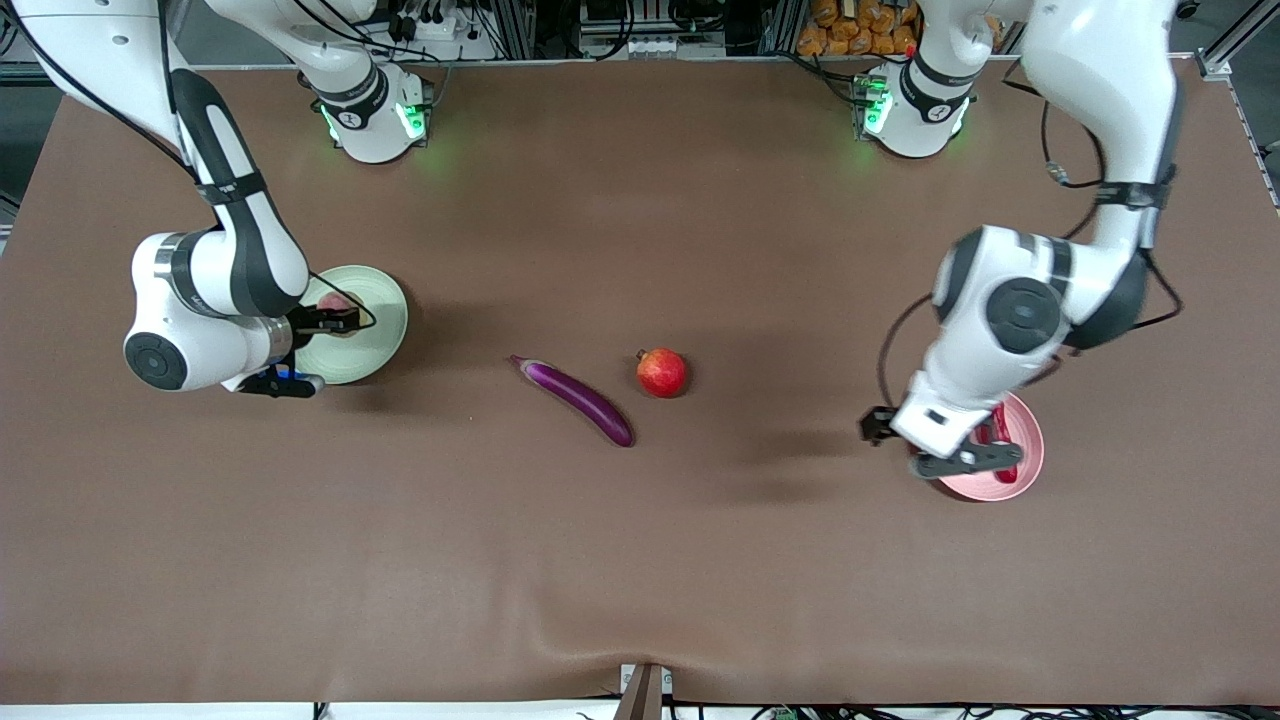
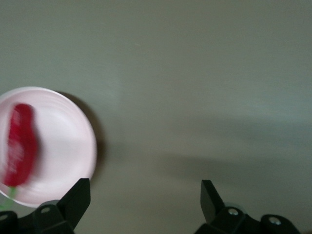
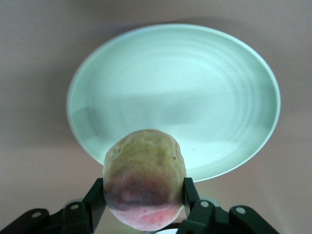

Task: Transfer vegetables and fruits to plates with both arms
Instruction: 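Place the chili on the pink plate while the right gripper carries the peach, then grasp the purple eggplant with the left gripper while the right gripper releases the peach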

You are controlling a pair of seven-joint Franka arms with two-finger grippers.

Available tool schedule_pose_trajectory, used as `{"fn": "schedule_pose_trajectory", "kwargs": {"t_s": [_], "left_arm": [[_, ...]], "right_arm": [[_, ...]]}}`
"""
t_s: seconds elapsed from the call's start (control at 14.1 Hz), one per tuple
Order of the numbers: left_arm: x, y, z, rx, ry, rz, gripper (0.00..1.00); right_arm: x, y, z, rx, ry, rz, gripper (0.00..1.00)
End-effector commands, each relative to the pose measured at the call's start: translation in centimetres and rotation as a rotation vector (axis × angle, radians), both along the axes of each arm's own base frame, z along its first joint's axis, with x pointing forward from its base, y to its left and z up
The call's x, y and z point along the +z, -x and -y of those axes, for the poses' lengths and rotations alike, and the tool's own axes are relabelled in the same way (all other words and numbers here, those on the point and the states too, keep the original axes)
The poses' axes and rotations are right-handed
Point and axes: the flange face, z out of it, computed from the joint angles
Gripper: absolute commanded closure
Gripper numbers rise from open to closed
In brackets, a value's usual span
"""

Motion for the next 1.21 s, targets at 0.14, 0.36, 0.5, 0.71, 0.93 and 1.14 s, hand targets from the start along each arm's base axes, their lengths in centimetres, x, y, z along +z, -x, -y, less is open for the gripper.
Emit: {"fn": "schedule_pose_trajectory", "kwargs": {"t_s": [0.14,0.36,0.5,0.71,0.93,1.14], "left_arm": [[0.5,2.0,11.1,0.168,0.035,0.026,0.00],[-0.8,4.9,17.8,0.267,0.055,0.024,0.00],[-2.6,6.2,22.0,0.349,0.071,0.022,0.00],[-5.2,7.5,27.2,0.515,0.108,0.027,0.00],[-7.2,9.0,31.1,0.668,0.166,0.039,0.00],[-8.8,10.4,33.8,0.753,0.271,0.067,0.00]], "right_arm": [[-2.3,3.7,6.9,0.063,-0.065,0.127,0.73],[-1.8,3.5,6.6,0.057,-0.068,0.103,0.00],[0.5,1.8,5.7,0.044,-0.086,0.071,0.00],[3.4,-0.9,2.0,-0.076,-0.091,0.043,0.00],[5.5,-2.2,-3.9,-0.165,-0.034,0.033,0.00],[8.4,-3.5,-9.8,-0.263,-0.002,0.023,0.00]]}}
